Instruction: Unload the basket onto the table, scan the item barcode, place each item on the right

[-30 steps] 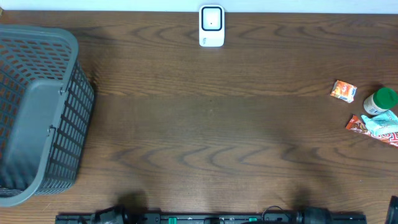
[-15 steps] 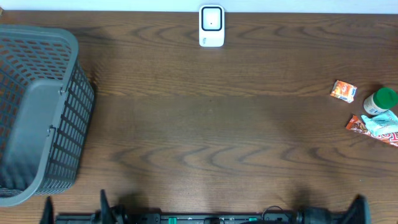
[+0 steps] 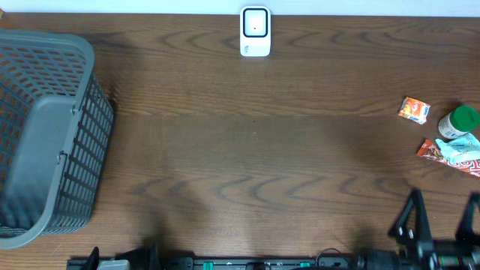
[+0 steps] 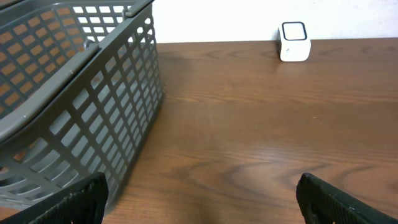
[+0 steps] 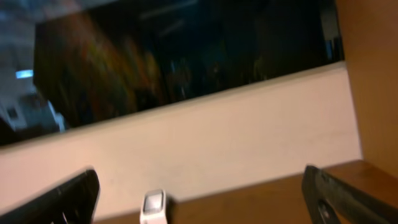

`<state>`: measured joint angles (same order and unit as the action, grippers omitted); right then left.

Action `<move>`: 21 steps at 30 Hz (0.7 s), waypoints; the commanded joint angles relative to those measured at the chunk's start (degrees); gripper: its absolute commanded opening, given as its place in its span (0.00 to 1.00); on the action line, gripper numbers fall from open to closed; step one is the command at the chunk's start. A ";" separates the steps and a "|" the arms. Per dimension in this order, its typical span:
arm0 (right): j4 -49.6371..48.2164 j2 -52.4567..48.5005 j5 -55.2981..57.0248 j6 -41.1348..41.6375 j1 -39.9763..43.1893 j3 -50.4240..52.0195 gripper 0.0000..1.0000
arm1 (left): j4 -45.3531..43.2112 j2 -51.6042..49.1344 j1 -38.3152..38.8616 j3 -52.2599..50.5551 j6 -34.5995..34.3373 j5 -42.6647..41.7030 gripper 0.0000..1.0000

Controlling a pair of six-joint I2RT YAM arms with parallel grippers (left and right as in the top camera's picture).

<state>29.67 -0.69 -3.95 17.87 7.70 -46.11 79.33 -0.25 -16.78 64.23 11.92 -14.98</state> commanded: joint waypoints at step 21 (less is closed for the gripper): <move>-38.07 0.42 7.21 14.86 -1.81 45.53 0.99 | -0.04 0.07 -0.24 0.39 0.02 -0.66 0.97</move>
<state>-10.72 -0.84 0.38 31.88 6.35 -2.24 79.35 -0.25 -16.78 64.27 11.94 -15.11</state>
